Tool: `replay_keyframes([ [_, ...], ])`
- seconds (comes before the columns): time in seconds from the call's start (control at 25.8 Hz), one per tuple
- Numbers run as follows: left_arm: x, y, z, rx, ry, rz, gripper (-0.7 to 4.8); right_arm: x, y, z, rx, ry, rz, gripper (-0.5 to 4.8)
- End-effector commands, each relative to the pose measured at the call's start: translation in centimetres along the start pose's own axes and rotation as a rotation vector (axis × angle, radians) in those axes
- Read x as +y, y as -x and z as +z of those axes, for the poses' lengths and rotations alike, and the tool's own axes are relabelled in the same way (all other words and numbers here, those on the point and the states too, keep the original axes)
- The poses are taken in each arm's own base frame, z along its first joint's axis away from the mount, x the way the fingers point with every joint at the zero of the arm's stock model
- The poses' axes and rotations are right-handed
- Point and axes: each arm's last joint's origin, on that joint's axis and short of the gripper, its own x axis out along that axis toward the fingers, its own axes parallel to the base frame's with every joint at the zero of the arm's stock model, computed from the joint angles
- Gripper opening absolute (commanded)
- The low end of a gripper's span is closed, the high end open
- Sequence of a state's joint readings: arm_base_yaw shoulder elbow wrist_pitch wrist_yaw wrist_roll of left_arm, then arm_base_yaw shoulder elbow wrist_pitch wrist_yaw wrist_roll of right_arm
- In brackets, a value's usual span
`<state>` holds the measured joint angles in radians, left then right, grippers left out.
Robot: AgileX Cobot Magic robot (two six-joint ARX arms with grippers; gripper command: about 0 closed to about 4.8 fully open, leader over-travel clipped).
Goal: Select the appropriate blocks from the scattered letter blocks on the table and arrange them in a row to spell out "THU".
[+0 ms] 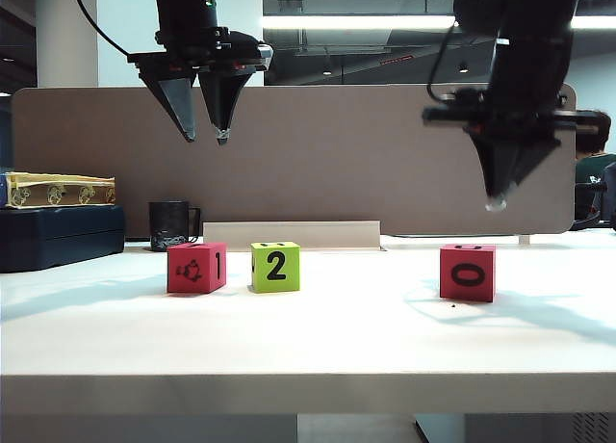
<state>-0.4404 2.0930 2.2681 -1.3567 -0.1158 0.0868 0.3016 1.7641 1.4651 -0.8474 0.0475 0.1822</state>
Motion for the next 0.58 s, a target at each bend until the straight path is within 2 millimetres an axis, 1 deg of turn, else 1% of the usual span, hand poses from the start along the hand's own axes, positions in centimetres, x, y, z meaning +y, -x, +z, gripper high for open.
replay_keyframes([
  [0.04,0.0,0.3,0.0,-0.011,-0.009,-0.002,2.07,-0.3,-1.5,-0.4,0.083,-0.004,-0.025,-0.09],
  [0.19,0.0,0.3,0.1,-0.020,-0.010,-0.001,2.00,-0.3,-3.2,-0.6,0.142,-0.006,-0.035,-0.09],
  [0.35,0.1,0.3,0.2,-0.034,-0.009,0.008,2.00,-0.2,-4.7,-0.5,0.152,-0.026,-0.034,-0.09],
  [0.58,0.1,0.3,0.3,-0.043,-0.008,0.008,1.99,0.0,-5.7,0.2,0.094,-0.032,-0.020,-0.09],
])
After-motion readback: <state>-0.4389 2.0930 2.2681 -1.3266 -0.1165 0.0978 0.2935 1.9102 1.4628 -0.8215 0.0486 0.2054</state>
